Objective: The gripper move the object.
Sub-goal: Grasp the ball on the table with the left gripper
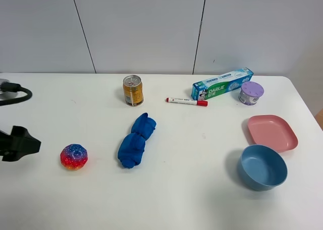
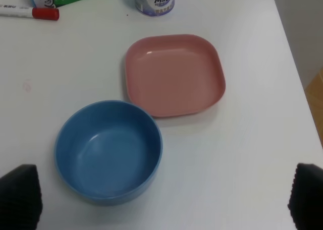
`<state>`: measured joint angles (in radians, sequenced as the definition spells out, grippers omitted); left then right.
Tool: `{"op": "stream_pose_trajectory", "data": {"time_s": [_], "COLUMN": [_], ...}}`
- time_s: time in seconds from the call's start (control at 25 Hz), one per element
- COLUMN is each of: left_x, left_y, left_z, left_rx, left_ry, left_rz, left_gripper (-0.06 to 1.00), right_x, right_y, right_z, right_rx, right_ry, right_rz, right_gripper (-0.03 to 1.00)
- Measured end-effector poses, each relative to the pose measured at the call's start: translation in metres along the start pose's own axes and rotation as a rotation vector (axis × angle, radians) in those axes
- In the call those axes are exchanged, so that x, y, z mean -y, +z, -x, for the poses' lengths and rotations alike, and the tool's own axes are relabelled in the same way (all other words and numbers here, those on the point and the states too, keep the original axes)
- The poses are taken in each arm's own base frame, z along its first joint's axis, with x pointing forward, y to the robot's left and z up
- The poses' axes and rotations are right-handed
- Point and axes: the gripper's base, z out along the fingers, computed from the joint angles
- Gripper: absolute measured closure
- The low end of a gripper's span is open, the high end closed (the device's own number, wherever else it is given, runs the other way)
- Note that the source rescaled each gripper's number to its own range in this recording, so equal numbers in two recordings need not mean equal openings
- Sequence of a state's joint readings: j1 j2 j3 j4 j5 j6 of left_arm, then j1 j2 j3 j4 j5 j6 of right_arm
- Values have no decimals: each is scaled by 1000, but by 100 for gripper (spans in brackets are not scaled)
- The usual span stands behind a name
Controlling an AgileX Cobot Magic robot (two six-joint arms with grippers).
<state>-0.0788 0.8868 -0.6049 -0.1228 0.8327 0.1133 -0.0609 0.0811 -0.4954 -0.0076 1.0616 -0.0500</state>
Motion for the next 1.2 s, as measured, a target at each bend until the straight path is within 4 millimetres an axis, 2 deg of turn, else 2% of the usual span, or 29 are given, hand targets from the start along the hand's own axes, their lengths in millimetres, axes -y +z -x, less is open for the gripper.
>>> {"op": "stream_pose_trajectory", "data": {"time_s": [0.24, 0.36, 0.64, 0.88, 1.2], "left_x": [35, 47, 49, 50, 49], "left_y": [27, 44, 79, 96, 117], "left_z": [14, 19, 19, 24, 21], "left_rx": [24, 10, -102, -78, -130], "left_ry": [184, 227, 261, 274, 313], "left_rz": [-104, -126, -102, -88, -67], "left_gripper": [-6, -6, -6, -6, -6], "right_x": [0, 0, 0, 0, 0], "right_y": [0, 0, 0, 0, 0], "right_z": [0, 0, 0, 0, 0], "right_rx": [0, 0, 0, 0, 0], "right_ry": [0, 0, 0, 0, 0], "right_rz": [0, 0, 0, 0, 0], "right_gripper": [-3, -3, -3, -3, -3]}}
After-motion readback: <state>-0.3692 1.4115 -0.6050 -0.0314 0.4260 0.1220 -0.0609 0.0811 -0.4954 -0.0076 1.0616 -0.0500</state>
